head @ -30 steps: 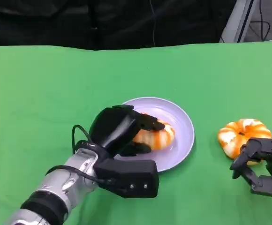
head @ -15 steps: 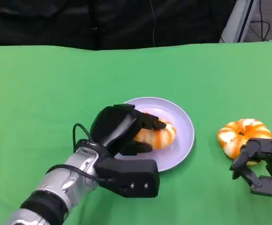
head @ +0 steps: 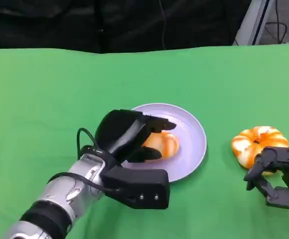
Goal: Grasp the bread from the table and place it into the plate.
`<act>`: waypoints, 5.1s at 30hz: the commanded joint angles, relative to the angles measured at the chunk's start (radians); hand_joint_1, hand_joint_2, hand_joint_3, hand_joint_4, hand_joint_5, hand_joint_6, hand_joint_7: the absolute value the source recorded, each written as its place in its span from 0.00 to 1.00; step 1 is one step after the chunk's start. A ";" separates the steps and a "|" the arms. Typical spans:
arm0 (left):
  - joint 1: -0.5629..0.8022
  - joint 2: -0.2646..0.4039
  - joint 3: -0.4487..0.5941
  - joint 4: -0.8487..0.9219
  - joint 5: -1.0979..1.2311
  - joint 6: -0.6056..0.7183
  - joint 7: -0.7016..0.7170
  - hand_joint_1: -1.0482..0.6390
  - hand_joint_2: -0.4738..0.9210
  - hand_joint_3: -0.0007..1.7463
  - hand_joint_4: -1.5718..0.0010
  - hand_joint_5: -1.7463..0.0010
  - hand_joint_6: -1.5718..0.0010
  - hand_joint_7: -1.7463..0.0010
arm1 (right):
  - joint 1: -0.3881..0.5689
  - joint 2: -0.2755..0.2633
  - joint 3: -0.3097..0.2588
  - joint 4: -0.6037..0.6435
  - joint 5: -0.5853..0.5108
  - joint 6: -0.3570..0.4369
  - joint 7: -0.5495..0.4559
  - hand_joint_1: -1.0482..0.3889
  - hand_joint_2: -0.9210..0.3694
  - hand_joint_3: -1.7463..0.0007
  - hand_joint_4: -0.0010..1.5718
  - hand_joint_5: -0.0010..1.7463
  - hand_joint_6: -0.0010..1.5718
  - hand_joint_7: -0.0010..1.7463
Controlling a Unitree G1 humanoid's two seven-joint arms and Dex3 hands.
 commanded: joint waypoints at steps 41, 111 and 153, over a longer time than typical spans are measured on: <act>0.267 0.105 0.256 -0.305 -0.283 -0.179 -0.089 0.26 1.00 0.06 0.55 0.98 0.64 0.98 | 0.004 -0.013 -0.005 -0.010 -0.001 0.005 -0.010 0.81 0.18 0.52 0.55 0.81 0.58 0.59; 0.622 -0.132 0.649 -0.335 -1.349 -0.487 -0.924 0.61 1.00 0.20 0.38 0.97 0.48 0.98 | -0.012 -0.025 -0.019 0.025 0.017 0.012 0.020 0.82 0.17 0.53 0.55 0.82 0.58 0.59; 0.623 -0.256 0.740 -0.398 -1.259 -0.455 -0.893 0.54 1.00 0.27 0.52 0.06 0.48 0.32 | -0.023 -0.039 -0.026 0.027 0.024 0.027 0.025 0.81 0.16 0.52 0.54 0.83 0.58 0.60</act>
